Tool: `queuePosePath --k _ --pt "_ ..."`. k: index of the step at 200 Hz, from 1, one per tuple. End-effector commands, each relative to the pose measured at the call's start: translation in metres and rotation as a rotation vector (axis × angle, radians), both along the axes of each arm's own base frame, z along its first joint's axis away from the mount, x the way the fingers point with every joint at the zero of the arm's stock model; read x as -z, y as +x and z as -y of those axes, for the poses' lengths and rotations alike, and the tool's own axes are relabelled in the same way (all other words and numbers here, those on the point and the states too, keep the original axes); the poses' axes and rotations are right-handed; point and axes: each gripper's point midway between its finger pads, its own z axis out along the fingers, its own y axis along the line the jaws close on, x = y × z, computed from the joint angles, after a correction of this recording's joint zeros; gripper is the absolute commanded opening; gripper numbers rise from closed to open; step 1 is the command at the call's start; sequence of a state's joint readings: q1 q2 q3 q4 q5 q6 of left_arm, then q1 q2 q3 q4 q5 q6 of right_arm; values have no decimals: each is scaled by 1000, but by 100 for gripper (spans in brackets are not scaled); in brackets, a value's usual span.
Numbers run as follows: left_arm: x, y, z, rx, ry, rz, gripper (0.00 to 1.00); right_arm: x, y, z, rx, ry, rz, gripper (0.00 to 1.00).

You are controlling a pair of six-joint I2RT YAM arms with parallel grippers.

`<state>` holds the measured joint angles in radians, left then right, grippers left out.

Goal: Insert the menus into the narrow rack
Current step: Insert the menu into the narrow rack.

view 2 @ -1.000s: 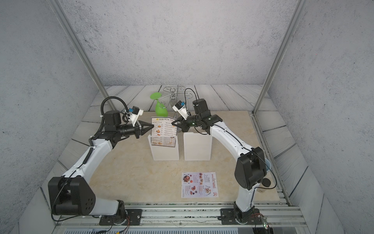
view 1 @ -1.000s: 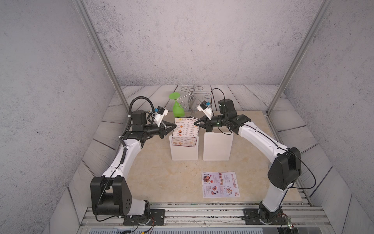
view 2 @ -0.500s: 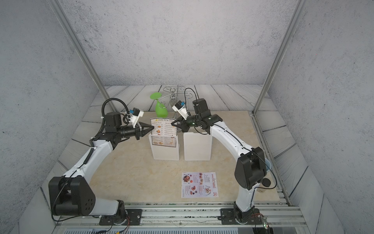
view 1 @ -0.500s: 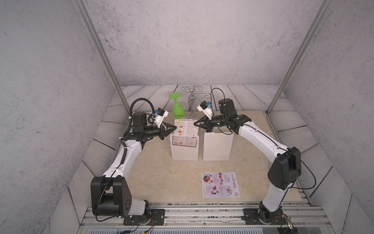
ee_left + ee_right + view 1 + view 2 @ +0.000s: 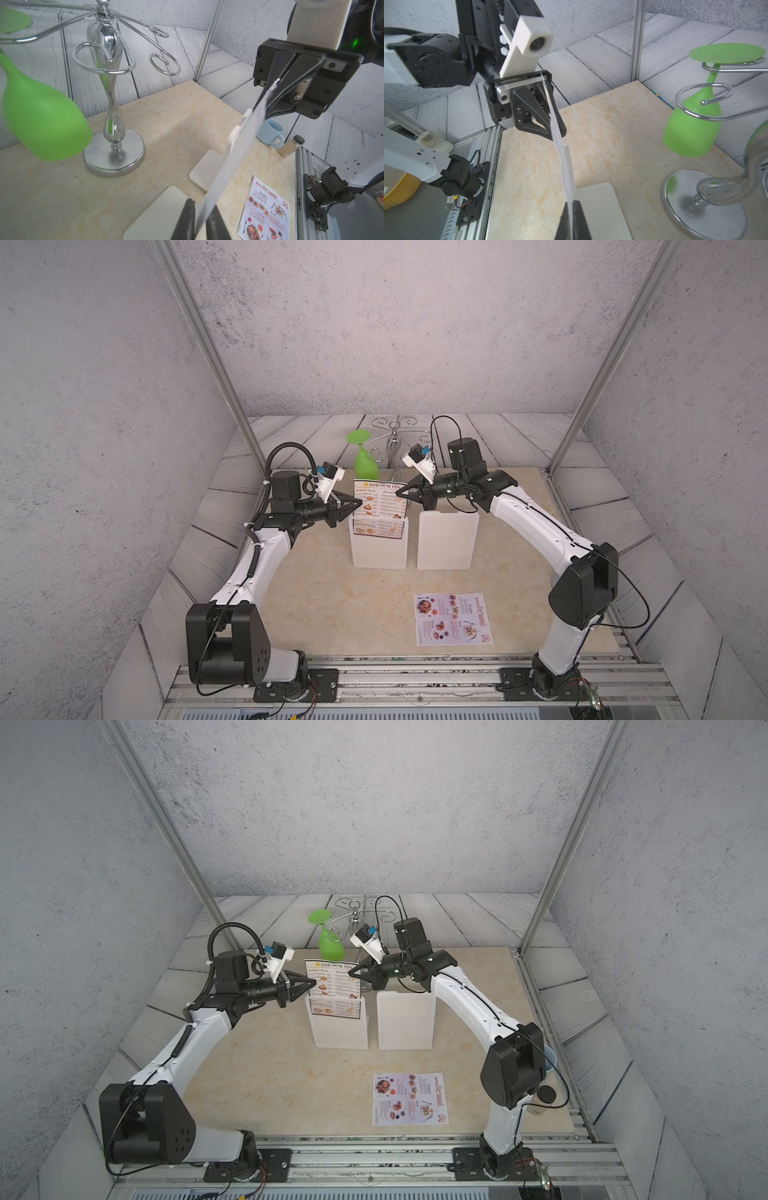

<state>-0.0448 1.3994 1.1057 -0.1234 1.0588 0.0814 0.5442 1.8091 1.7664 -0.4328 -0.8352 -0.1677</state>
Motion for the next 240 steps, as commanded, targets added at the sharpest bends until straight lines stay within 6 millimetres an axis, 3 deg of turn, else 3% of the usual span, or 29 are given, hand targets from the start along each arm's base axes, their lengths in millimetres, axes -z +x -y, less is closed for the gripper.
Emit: queuePosePath --k 1,60,240 --pt "-3 -2 -4 -1 0 27 15 17 -2 -7 -44 -37 -31 0" --pt "-3 -2 -5 -1 0 29 15 34 -2 -10 -50 -96 -47 0" --pt "1 -9 -8 -10 4 28 16 54 0 -15 -32 -93 -81 0"
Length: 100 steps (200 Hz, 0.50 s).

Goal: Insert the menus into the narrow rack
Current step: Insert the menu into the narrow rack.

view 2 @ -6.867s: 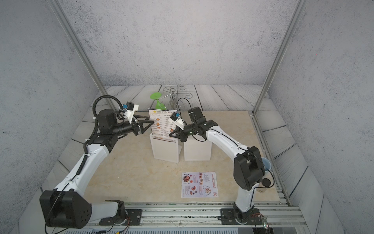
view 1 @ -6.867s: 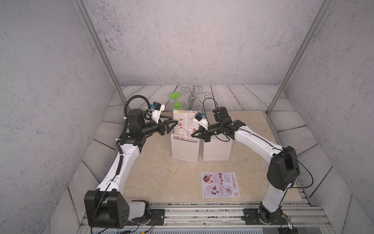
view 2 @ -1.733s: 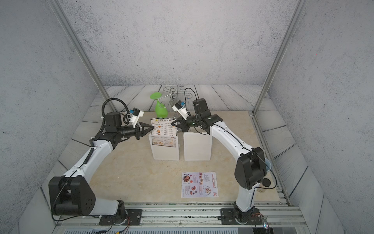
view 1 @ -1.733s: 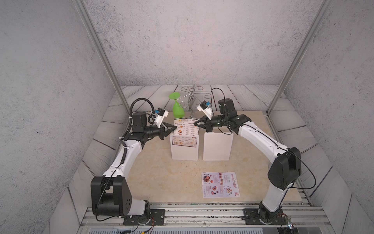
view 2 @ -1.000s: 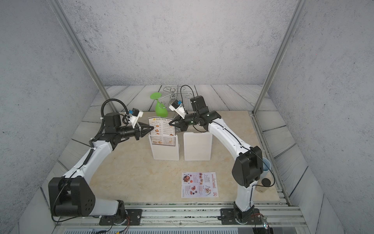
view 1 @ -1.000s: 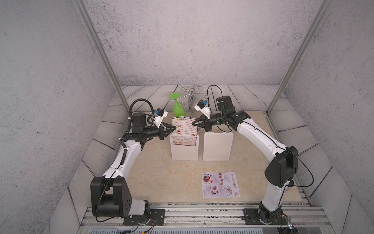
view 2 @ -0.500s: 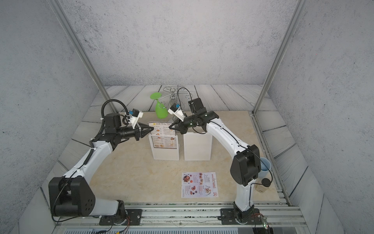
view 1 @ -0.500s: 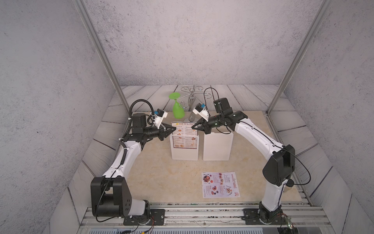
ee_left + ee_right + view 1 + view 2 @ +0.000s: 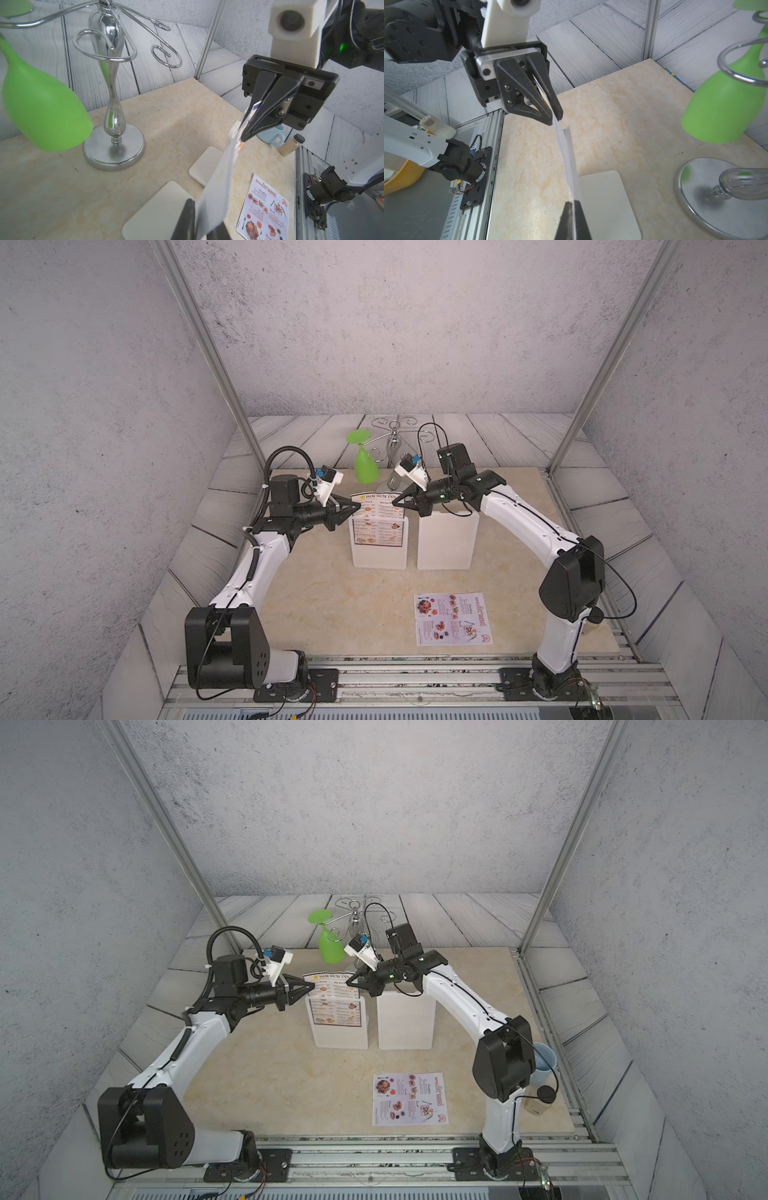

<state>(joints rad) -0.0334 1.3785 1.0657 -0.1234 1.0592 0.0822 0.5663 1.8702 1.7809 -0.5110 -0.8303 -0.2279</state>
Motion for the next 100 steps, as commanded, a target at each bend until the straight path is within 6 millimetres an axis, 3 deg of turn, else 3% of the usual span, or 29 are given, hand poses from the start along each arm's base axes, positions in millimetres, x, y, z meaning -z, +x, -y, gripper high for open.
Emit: queuePosePath --k 1,100 --pt "-7 -3 -3 2 3 46 16 19 4 -5 10 -22 -31 0" --pt "-4 -4 -5 0 4 39 21 23 7 -5 24 -24 -35 4"
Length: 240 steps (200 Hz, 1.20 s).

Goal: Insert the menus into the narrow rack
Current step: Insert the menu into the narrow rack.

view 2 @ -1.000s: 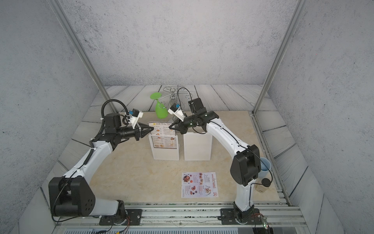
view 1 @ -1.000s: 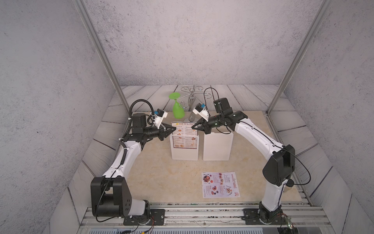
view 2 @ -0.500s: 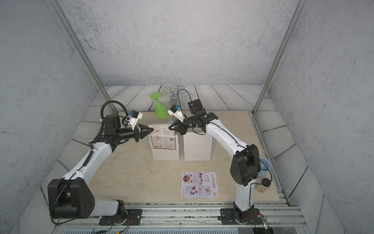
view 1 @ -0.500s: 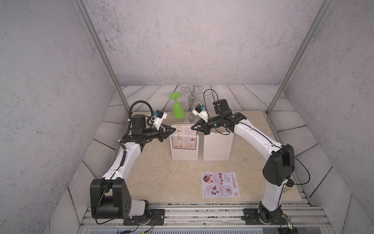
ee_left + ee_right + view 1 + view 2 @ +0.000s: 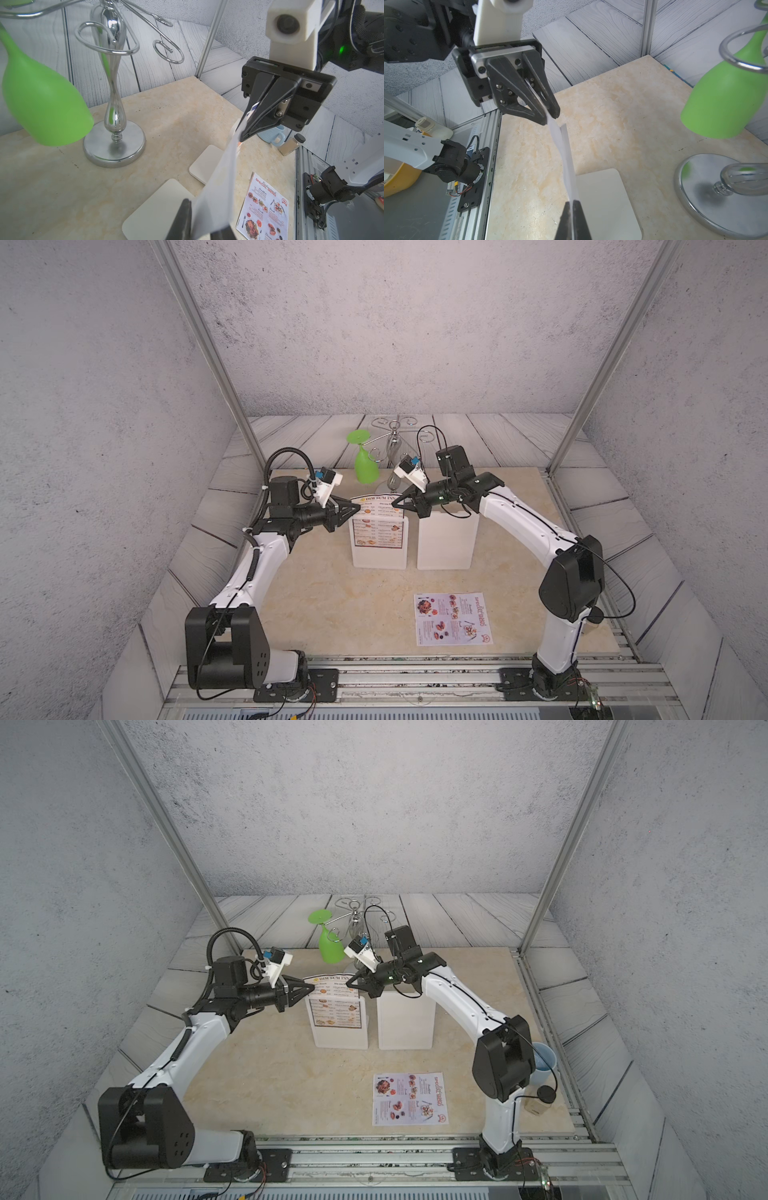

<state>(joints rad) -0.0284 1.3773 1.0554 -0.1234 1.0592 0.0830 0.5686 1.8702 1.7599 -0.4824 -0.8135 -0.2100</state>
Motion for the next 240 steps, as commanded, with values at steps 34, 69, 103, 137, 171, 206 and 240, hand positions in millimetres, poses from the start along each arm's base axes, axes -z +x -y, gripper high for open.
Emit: queuePosePath --k 34,69,103,137,171,206,240 --pt "-8 -3 -4 3 3 47 23 17 5 -4 8 -20 -30 6" --pt "-7 -3 -5 1 2 44 26 19 6 -4 16 -26 -29 13" --pt "-7 -3 -6 -1 2 44 29 17 6 -4 19 -24 -26 17" --pt "-9 -4 -6 -1 1 50 39 18 7 -3 24 -27 -23 24" --pt "-11 -5 -7 -2 -3 54 42 14 8 -3 31 -22 -15 30" --pt "-14 -6 -6 -4 -6 59 43 9 7 -3 32 -14 -9 31" --pt "-17 -5 -7 -14 -14 68 44 13 9 -3 43 -17 -17 24"
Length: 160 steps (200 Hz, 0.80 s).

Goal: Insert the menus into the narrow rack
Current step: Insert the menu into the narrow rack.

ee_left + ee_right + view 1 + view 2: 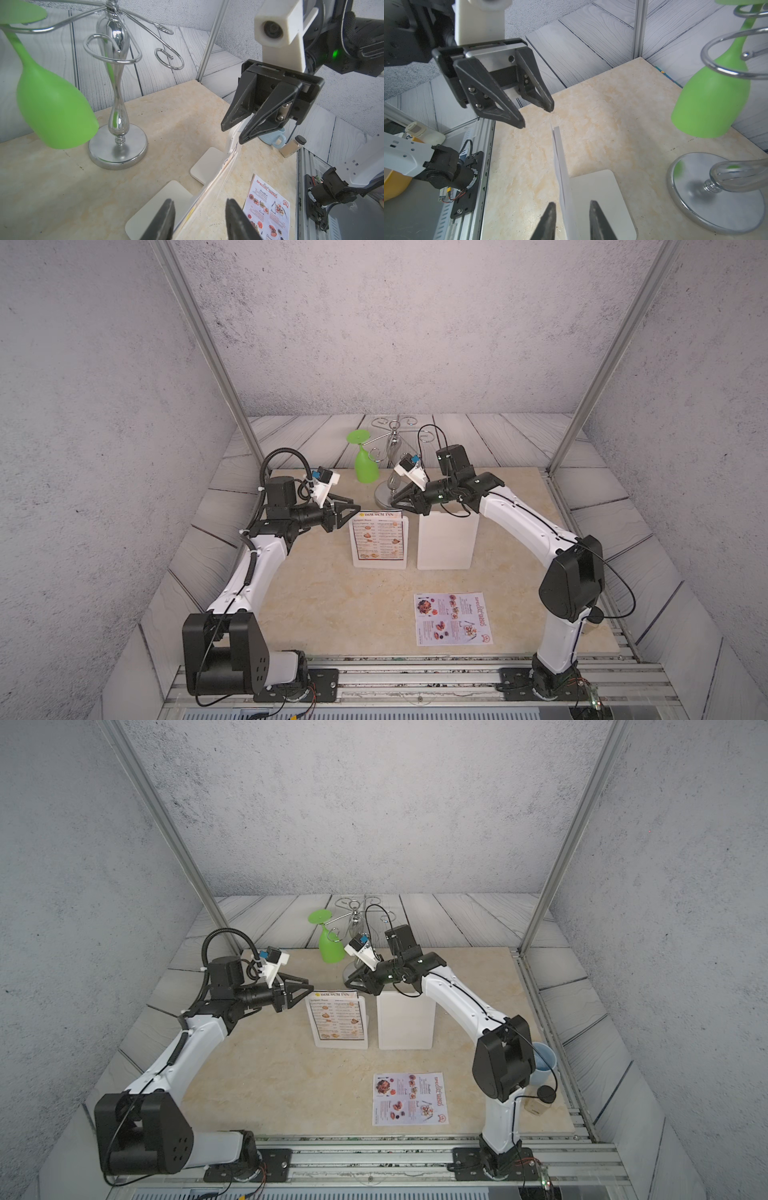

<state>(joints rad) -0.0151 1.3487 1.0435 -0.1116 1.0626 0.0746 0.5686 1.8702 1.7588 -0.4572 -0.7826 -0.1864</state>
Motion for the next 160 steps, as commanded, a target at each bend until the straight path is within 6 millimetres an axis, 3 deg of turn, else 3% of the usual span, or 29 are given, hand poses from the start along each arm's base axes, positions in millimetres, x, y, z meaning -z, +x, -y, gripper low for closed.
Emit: queuePosePath --k 1,58,160 --pt "-10 -2 -3 -2 -8 46 44 14 2 -3 8 -14 -27 24" --pt "-11 -2 -2 -4 -13 50 45 22 2 -5 5 -18 -47 8" --pt "-7 -2 -3 -3 -7 41 45 44 -3 -5 6 -29 -84 2"
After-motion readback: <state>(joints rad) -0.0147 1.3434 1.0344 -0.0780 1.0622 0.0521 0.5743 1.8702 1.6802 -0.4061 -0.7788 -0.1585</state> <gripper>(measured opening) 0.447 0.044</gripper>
